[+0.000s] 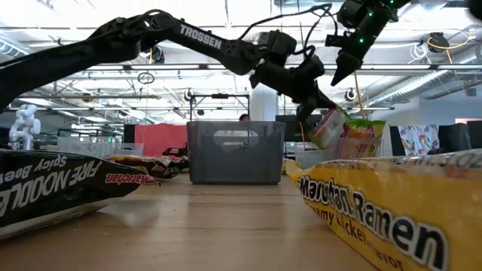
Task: Sort Maruchan noodles
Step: Adjust the green noodle pack
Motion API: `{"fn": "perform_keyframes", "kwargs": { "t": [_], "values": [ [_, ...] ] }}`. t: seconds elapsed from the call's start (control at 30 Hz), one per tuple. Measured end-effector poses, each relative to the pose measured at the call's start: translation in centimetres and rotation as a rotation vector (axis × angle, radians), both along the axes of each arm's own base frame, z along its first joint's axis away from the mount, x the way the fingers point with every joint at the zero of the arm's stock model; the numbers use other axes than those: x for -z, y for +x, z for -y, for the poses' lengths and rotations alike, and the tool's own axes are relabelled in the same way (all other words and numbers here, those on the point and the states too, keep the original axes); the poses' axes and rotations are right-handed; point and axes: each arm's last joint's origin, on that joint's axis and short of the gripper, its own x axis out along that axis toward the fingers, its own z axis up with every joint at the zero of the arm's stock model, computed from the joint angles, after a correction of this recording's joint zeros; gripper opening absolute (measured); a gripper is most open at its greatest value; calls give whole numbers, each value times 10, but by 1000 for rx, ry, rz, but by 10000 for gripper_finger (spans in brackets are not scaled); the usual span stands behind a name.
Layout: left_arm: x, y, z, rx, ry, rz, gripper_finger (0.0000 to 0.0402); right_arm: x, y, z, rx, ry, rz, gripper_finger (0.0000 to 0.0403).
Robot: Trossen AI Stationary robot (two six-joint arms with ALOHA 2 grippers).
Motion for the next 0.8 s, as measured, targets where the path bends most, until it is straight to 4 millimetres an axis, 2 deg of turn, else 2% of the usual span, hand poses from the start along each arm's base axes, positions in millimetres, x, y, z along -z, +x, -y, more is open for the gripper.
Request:
{"fn": "perform_keyframes", "kwargs": {
  "t": [0.37,0.6,0.8],
  "values": [
    [7,-5,-26,-48,-21,65,0,0,0,0,-1,2,0,0],
    [19,0,-23,-20,-126,96,0,0,0,0,-2,3,1,0],
    [34,7,-13,-3,-113,68,0,0,0,0,-3,2,1,0]
  ]
}}
